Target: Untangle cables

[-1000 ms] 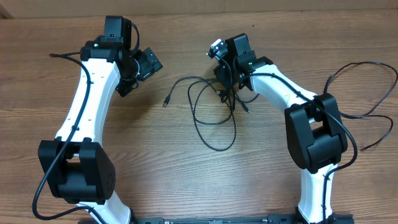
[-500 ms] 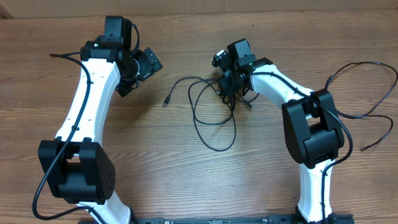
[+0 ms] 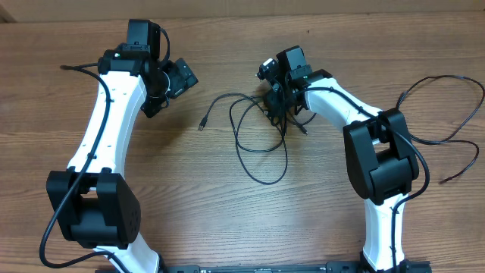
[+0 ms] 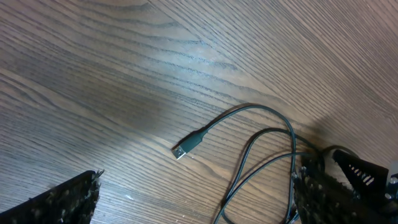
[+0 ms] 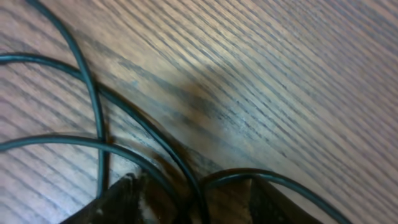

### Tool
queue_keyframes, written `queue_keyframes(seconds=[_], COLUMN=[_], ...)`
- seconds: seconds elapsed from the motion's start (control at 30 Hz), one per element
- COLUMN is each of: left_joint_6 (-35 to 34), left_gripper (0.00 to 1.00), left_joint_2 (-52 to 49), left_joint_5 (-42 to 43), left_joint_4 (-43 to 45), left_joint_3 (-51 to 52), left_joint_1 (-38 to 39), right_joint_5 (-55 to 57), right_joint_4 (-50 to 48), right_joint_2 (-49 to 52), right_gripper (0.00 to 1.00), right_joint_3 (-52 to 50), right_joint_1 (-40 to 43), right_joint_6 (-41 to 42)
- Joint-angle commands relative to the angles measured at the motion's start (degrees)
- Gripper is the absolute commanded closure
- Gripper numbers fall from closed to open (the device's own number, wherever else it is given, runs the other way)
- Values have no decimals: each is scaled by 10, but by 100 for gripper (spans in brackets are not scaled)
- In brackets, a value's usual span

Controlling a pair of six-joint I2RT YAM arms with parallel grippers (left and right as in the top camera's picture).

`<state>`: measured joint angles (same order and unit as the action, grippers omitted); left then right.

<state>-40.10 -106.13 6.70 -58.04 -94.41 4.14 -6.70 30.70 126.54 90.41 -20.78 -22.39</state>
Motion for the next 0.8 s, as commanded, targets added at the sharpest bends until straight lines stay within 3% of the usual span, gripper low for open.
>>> queue_keyframes(seconds=[0.0,0.27,0.43,0.6,0.77], left_joint_6=[9,9,9,9,9], left_gripper=[0,0,0,0,0], left_joint_2=[1,1,1,1,1], left_joint_5=[2,2,2,2,2], left_joint_4=[0,0,0,0,0], left_joint_3=[0,0,0,0,0], left_joint_1=[4,4,4,4,4], right_joint_5=[-9,-9,-9,-9,-9], right_joint_4=[-7,-50,-64,-45,-7], right_joint_2=[-30,-15,9,20,20], right_gripper=[36,32,34,44,43], right_joint_3=[24,18,18,18,18], right_joint_1=[-2,3,3,3,3], right_joint_6=[0,0,0,1,0])
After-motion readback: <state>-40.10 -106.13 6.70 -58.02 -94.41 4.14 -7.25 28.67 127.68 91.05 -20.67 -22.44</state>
